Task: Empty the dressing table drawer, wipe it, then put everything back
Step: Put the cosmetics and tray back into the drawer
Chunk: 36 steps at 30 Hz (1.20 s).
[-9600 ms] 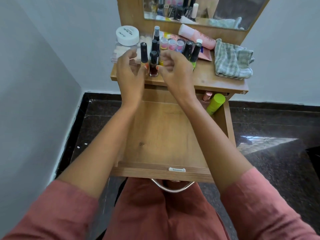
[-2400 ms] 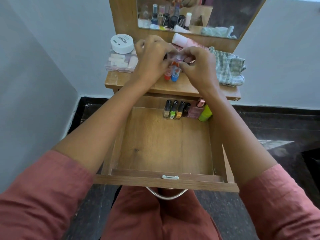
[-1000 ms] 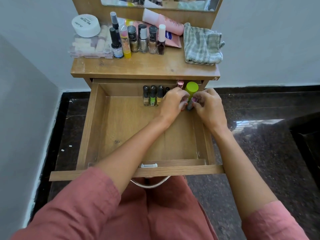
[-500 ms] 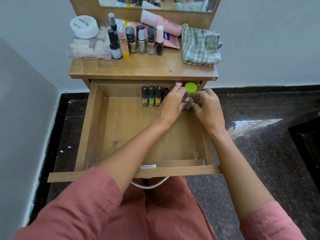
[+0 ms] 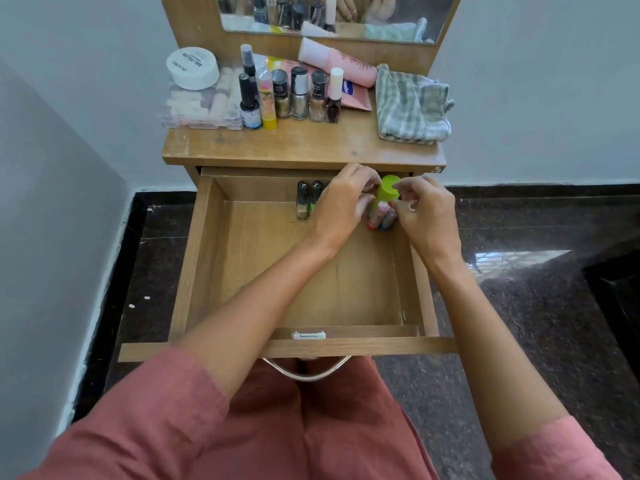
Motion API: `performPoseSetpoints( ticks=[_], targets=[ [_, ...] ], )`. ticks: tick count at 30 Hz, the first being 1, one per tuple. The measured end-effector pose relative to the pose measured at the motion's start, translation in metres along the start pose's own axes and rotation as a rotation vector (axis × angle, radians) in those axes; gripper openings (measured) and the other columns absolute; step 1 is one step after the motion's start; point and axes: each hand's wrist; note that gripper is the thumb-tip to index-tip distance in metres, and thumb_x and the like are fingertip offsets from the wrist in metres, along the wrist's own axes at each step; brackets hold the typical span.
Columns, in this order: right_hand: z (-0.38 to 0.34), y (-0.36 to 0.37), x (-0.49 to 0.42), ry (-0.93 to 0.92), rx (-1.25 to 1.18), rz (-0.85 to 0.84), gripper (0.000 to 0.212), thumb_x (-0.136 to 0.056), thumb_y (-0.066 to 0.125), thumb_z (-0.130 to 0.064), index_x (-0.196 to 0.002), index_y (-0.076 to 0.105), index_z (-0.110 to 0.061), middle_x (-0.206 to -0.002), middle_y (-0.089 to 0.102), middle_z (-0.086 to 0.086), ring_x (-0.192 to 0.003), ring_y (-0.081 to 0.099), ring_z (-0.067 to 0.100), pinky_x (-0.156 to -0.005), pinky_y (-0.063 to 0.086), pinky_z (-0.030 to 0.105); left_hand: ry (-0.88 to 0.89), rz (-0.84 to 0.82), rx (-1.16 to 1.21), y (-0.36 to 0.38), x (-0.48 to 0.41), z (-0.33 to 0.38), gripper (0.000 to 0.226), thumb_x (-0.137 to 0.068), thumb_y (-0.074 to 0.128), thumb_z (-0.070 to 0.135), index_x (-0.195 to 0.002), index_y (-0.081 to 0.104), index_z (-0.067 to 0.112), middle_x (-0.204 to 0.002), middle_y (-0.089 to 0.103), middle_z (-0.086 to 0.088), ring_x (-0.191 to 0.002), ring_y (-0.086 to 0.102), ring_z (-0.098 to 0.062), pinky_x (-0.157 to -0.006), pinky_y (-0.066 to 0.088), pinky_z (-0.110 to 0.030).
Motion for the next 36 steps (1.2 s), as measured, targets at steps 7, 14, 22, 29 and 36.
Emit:
performPoseSetpoints(
  ticks=[7,14,22,29,36],
  targets=[
    [-0.063,0.004,-0.029,-0.118,-0.16,0.019,0.019,-0.08,0.065,-0.002,-0.098,0.066,-0.001,-0.086,0.058,0.0,-0.076,0.053,0.008,-0.068,0.039,-0.001,0.048,0.18,-0.137,-0.063,-0.015,-0.011,0.018,-0.086,0.059,0.007,-0.103,0.063,0.01,-0.103,0.064,-0.003,-0.09,0.053,-0.003,-0.078,0.043,-0.01],
    [-0.114,0.037,-0.067,-0.244,-0.202,-0.011,0.023,-0.08,0.064,-0.004,-0.103,0.065,-0.002,-0.093,0.065,0.007,-0.077,0.053,0.007,-0.069,0.042,0.005,-0.037,0.424,-0.171,-0.117,-0.033,-0.039,0.018,-0.088,0.053,0.009,-0.104,0.06,0.009,-0.107,0.057,-0.007,-0.099,0.052,-0.011,-0.086,0.044,-0.021],
    [-0.143,0.063,-0.098,-0.409,-0.145,-0.045,0.035,-0.081,0.058,-0.002,-0.115,0.06,-0.005,-0.113,0.06,0.011,-0.1,0.056,0.021,-0.085,0.045,0.027,-0.136,0.387,-0.167,-0.135,-0.058,-0.061,0.029,-0.09,0.048,0.012,-0.116,0.062,0.012,-0.116,0.062,-0.004,-0.109,0.054,-0.012,-0.091,0.038,-0.009],
    [-0.141,0.07,-0.104,-0.395,-0.128,-0.073,0.017,-0.082,0.054,-0.006,-0.095,0.066,-0.005,-0.093,0.059,0.006,-0.079,0.048,0.01,-0.071,0.042,0.024,-0.132,0.34,-0.104,-0.137,-0.059,-0.056,0.02,-0.085,0.056,0.011,-0.101,0.067,0.01,-0.102,0.069,-0.005,-0.093,0.063,-0.012,-0.085,0.05,-0.021],
    [-0.134,0.041,-0.088,-0.36,-0.212,-0.099,0.007,-0.075,0.056,0.006,-0.077,0.061,0.01,-0.066,0.052,-0.004,-0.059,0.049,-0.005,-0.058,0.04,0.009,-0.104,0.287,-0.079,-0.136,-0.045,-0.04,0.019,-0.084,0.061,0.013,-0.101,0.068,0.009,-0.101,0.069,-0.005,-0.092,0.062,-0.011,-0.083,0.049,-0.017]
  ],
)
Point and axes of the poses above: each hand's wrist, its own x-axis away from the middle knuckle, its own y-axis out of the palm, z = x × y
